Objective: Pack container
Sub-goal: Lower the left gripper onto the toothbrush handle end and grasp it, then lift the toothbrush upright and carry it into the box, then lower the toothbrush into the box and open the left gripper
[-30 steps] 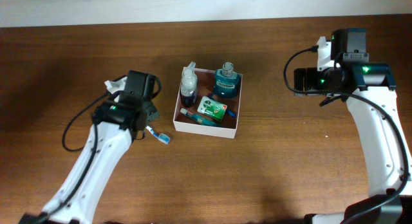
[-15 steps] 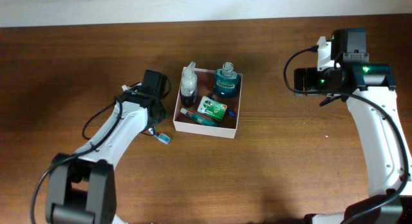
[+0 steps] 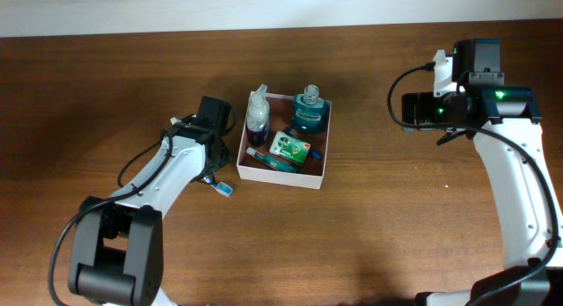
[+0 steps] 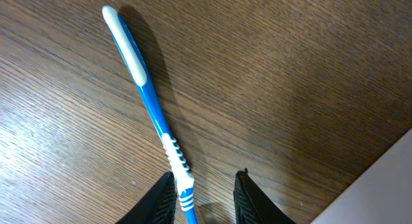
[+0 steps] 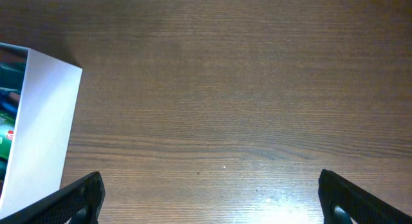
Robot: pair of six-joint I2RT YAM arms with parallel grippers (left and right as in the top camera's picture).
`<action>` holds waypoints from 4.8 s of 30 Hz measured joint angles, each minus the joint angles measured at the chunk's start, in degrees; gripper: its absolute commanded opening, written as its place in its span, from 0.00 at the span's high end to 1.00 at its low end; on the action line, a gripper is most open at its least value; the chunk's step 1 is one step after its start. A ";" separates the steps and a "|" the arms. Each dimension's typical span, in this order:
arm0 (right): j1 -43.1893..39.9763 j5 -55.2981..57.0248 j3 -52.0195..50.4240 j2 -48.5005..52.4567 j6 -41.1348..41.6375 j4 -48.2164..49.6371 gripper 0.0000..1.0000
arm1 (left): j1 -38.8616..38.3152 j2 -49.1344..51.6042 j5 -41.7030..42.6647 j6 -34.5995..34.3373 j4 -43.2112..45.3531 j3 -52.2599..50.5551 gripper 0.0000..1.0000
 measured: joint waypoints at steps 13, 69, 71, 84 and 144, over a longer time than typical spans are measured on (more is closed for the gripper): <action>0.00 0.00 0.00 0.00 -0.02 0.00 0.02 | 5.57 0.00 6.34 -2.08 -0.02 0.00 0.69; 0.00 -0.02 0.00 0.00 -0.02 0.00 0.02 | 15.32 -3.34 13.60 2.73 -0.83 -5.70 1.00; 0.00 0.00 0.00 0.00 -0.04 0.00 0.01 | 15.37 -6.47 14.05 5.53 -0.37 -5.07 0.99; 0.00 0.00 0.00 0.00 -0.02 0.02 0.01 | 14.82 -26.21 26.08 18.78 0.52 -3.78 0.99; 0.00 -0.02 0.00 0.00 0.00 0.00 0.01 | -12.04 -7.39 27.87 14.75 29.79 -3.69 0.64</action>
